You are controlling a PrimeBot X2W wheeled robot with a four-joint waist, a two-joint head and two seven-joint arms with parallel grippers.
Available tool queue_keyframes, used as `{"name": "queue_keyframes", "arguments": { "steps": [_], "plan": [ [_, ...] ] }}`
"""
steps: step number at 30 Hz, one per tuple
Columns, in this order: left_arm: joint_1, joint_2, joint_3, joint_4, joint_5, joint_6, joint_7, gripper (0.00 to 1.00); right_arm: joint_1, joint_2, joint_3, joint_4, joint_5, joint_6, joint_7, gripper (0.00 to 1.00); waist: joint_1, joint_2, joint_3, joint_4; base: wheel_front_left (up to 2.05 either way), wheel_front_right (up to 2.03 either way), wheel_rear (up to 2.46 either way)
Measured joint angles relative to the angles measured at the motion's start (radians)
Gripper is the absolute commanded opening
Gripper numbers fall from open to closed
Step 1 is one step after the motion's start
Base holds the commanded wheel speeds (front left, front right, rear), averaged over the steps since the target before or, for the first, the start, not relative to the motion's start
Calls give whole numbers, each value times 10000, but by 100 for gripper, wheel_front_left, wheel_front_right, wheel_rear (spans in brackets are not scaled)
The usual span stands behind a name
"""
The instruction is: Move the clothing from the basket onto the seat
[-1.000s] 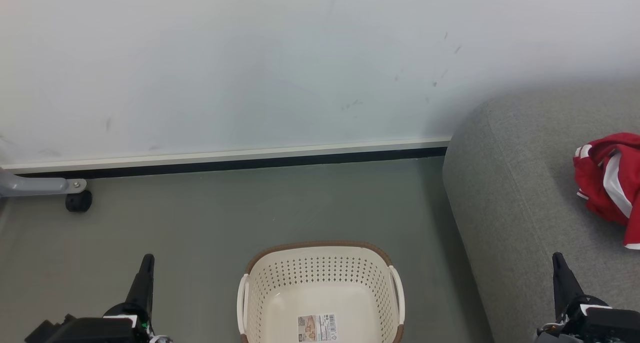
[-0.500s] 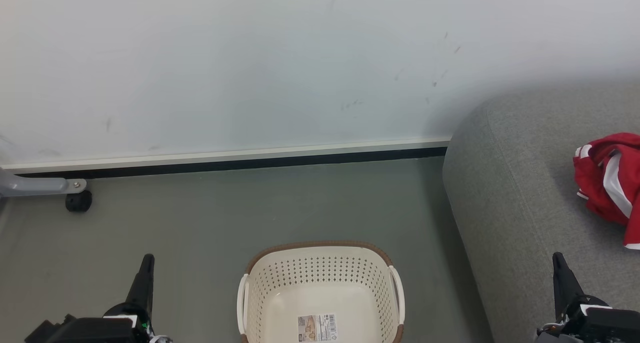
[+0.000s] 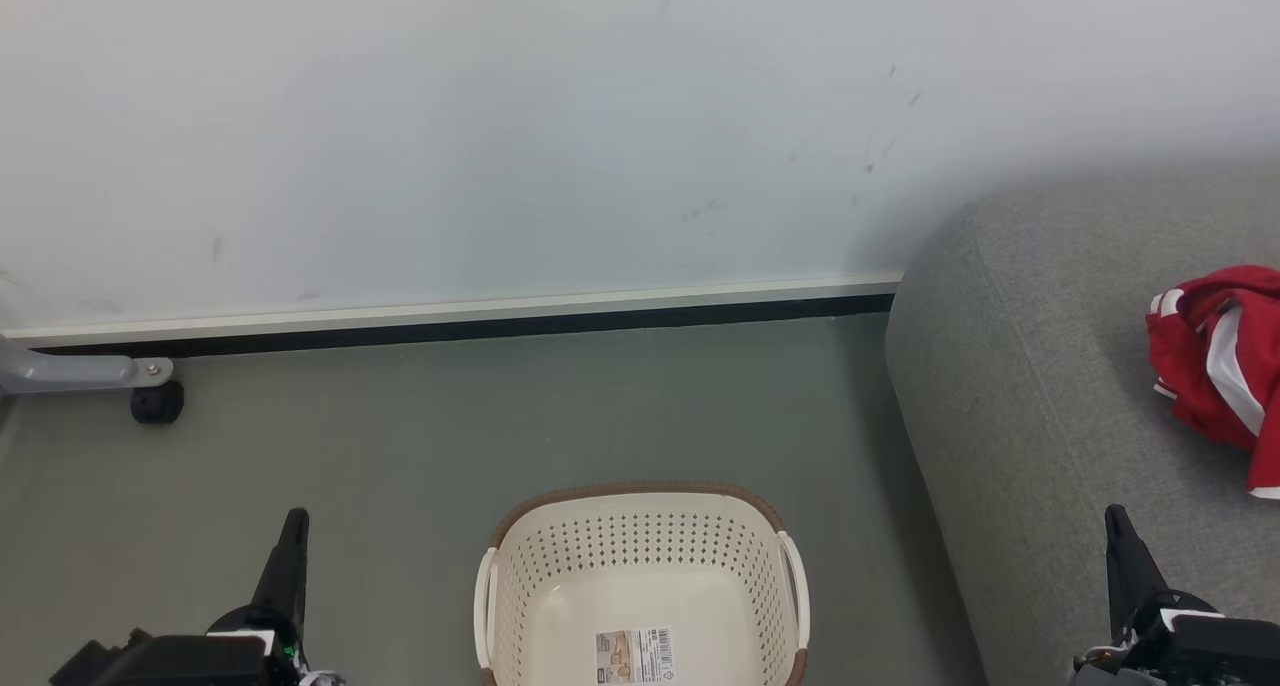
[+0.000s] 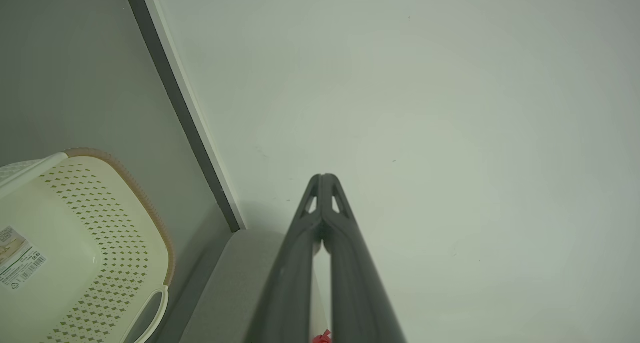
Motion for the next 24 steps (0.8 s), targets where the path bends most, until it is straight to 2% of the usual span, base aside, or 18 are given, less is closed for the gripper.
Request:
{"name": "queue_keyframes", "arguments": {
  "steps": [24],
  "plan": [
    [0, 0, 0, 8, -2, 0, 0, 0, 0, 2, 0, 2, 2, 0, 0, 0, 0, 0, 0, 0, 0, 0, 0]
  ]
}}
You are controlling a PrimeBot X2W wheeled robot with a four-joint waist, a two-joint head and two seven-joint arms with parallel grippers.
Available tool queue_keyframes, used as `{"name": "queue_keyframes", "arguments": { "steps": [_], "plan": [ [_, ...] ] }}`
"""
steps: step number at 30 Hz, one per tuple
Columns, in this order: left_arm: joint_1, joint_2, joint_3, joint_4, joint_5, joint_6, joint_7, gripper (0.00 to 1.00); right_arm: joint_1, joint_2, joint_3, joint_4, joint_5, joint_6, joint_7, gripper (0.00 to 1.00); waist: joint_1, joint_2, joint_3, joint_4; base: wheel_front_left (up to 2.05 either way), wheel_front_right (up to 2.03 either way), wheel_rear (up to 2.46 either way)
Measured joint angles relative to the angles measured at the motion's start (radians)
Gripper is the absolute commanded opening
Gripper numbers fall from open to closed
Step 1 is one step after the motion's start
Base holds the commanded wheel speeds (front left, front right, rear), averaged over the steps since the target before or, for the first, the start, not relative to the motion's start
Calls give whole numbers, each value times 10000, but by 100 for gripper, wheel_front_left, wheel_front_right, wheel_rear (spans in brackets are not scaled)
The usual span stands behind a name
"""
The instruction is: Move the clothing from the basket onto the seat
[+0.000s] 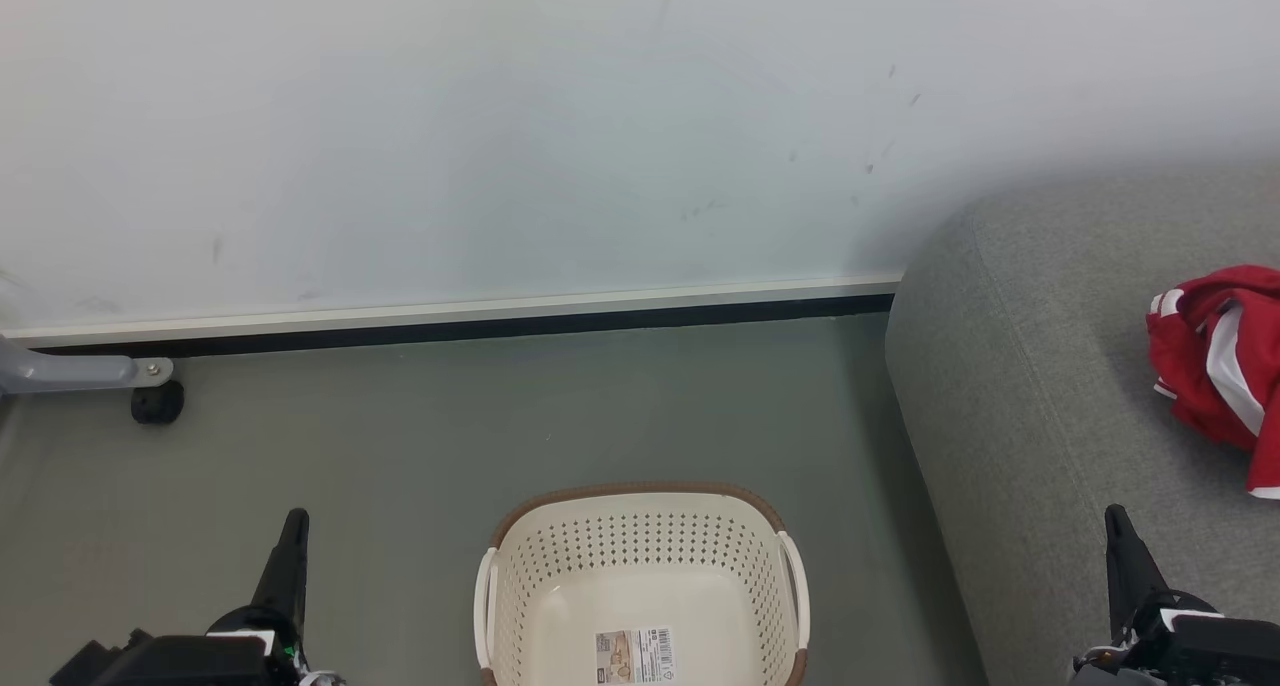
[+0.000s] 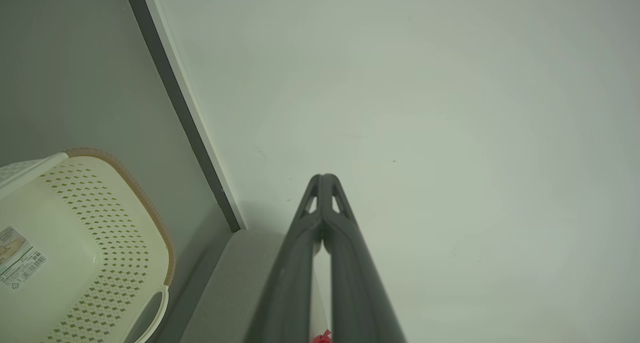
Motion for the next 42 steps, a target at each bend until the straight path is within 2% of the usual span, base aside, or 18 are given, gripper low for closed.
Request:
{"name": "queue_keyframes", "arguments": {
  "steps": [42],
  "plan": [
    [0, -2, 0, 8, 0, 0, 0, 0, 0, 0, 0, 0, 10, 12, 0, 0, 0, 0, 0, 0, 0, 0, 0]
  ]
}}
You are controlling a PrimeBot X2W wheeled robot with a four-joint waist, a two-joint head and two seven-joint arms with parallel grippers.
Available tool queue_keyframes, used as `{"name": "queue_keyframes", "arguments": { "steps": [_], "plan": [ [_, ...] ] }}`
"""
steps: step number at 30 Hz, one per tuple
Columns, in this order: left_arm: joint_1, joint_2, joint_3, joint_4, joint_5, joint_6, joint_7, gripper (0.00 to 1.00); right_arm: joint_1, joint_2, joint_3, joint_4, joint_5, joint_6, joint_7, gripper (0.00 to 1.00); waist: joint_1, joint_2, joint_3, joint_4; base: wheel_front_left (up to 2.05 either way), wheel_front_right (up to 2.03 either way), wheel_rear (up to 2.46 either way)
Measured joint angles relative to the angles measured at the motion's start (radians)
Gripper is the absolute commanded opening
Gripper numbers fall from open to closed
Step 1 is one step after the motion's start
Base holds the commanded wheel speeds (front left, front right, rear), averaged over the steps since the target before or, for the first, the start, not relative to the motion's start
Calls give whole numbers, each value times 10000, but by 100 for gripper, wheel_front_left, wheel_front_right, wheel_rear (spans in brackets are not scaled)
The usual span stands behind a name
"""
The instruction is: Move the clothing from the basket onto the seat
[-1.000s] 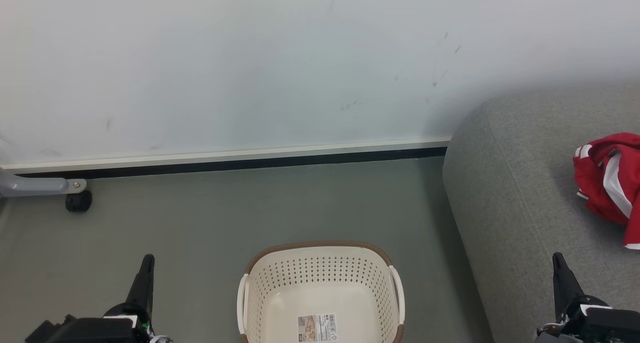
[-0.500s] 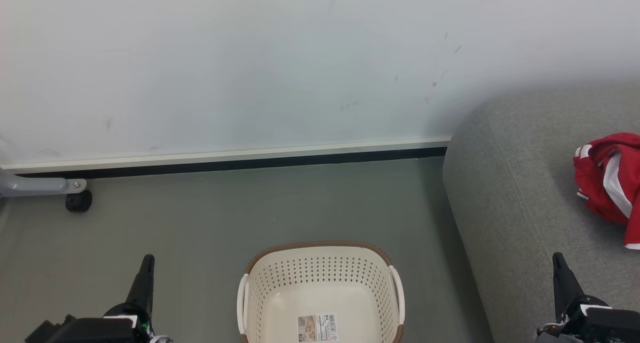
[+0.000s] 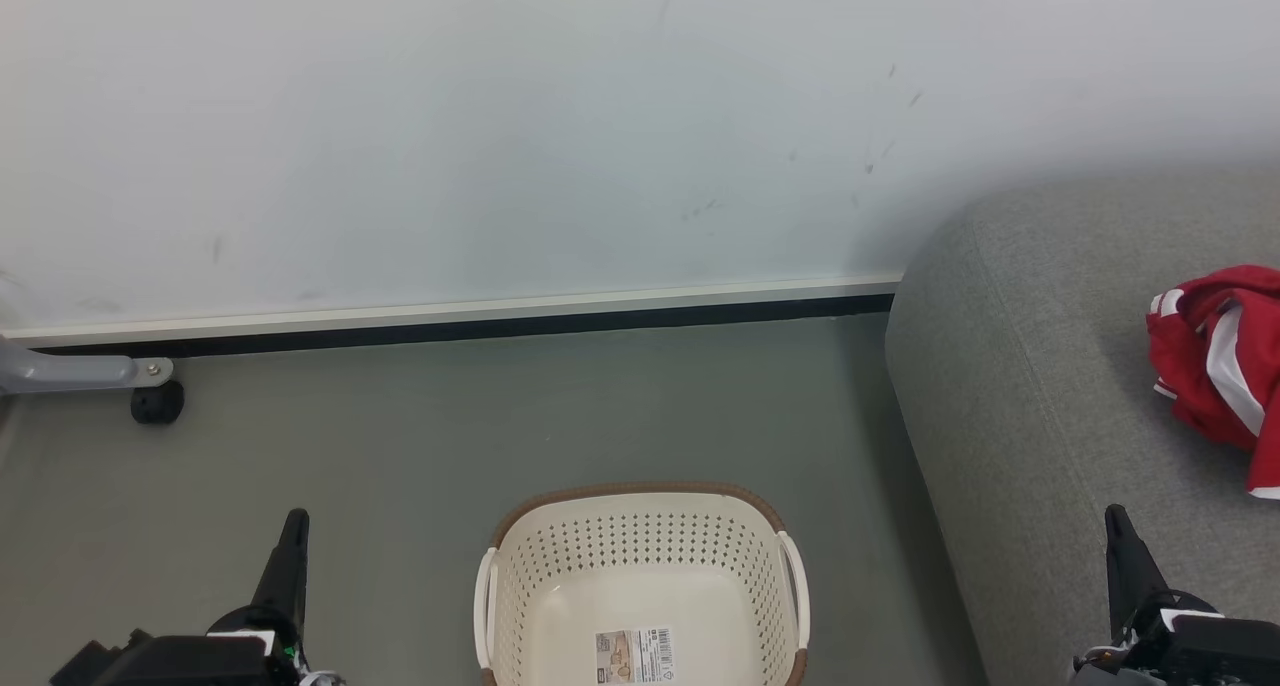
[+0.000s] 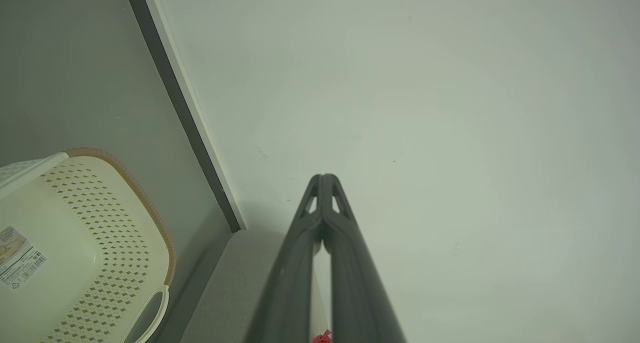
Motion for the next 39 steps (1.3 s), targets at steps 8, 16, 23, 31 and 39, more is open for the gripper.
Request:
{"name": "queue_keyframes", "arguments": {
  "steps": [8, 16, 23, 31, 39],
  "plan": [
    [0, 0, 0, -2, 0, 0, 0, 0, 0, 0, 0, 0, 2, 0, 0, 0, 0, 0, 0, 0, 0, 0, 0],
    [0, 0, 0, -2, 0, 0, 0, 0, 0, 0, 0, 0, 2, 2, 0, 0, 0, 0, 1, 0, 0, 0, 0],
    [0, 0, 0, -2, 0, 0, 0, 0, 0, 0, 0, 0, 2, 2, 0, 0, 0, 0, 2, 0, 0, 0, 0],
    [0, 0, 0, -4, 0, 0, 0, 0, 0, 0, 0, -2, 2, 2, 0, 0, -1, 0, 2, 0, 0, 0, 0],
    [0, 0, 0, -4, 0, 0, 0, 0, 0, 0, 0, -2, 2, 2, 0, 0, 0, 0, 2, 0, 0, 0, 0]
  ]
}}
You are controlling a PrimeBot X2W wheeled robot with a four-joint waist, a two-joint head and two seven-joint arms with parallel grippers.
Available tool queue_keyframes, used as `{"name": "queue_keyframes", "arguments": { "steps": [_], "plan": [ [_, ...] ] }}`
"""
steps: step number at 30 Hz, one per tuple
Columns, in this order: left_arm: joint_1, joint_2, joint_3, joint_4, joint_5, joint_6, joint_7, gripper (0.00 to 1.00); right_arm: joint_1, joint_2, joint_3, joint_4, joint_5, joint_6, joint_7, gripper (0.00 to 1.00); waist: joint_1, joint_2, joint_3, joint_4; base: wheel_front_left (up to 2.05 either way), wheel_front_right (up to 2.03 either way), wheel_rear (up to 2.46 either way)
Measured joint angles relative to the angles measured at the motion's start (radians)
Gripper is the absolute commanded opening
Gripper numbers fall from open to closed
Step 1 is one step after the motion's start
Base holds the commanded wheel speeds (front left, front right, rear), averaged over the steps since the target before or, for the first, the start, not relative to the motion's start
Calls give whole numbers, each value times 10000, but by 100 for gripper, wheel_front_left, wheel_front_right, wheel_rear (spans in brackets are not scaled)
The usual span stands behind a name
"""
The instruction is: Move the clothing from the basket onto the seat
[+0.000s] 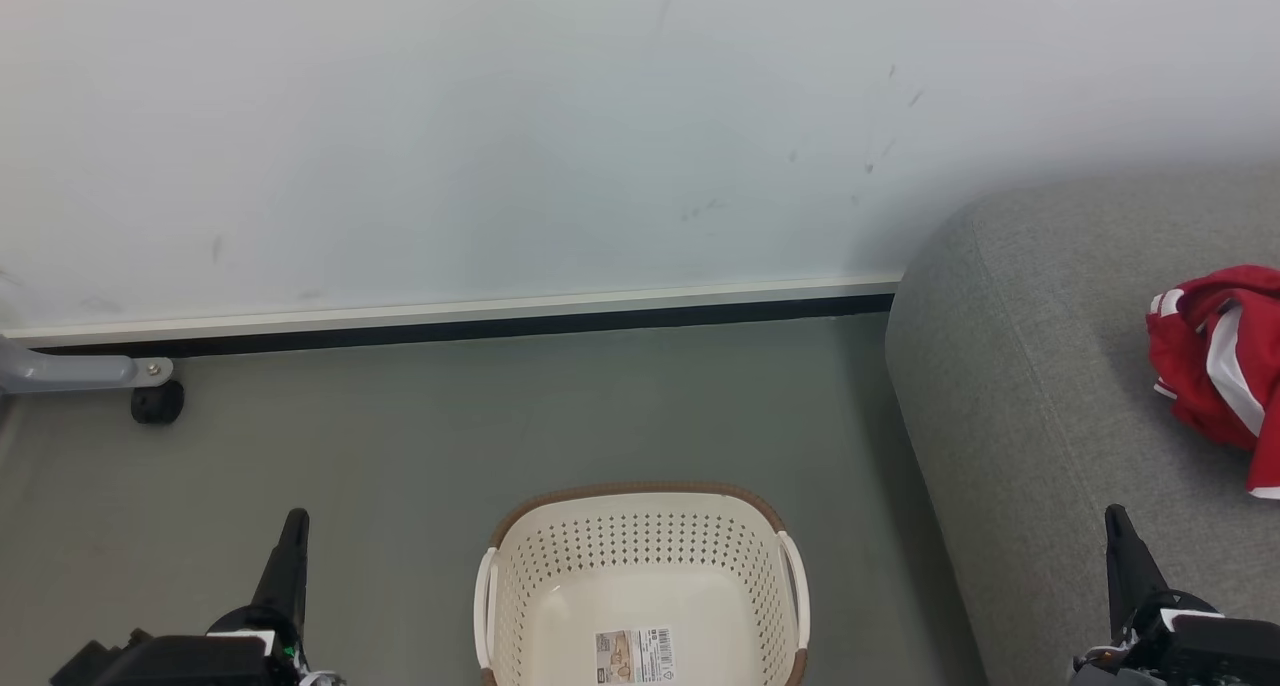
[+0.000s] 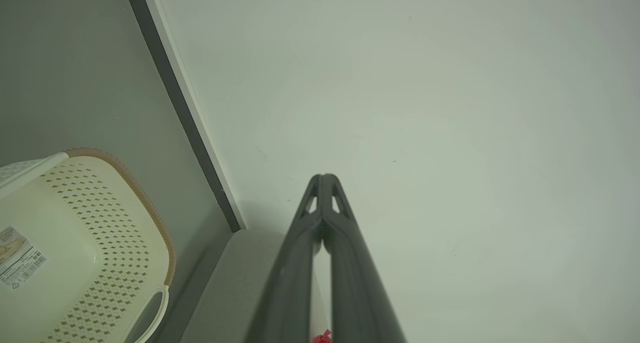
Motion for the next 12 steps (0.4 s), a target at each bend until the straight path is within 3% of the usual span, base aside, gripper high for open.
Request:
{"name": "queue_keyframes", "arguments": {
  "steps": [12],
  "plan": [
    [0, 0, 0, 0, 0, 0, 0, 0, 0, 0, 0, -2, 0, 0, 0, 0, 0, 0, 0, 0, 0, 0, 0]
  ]
}}
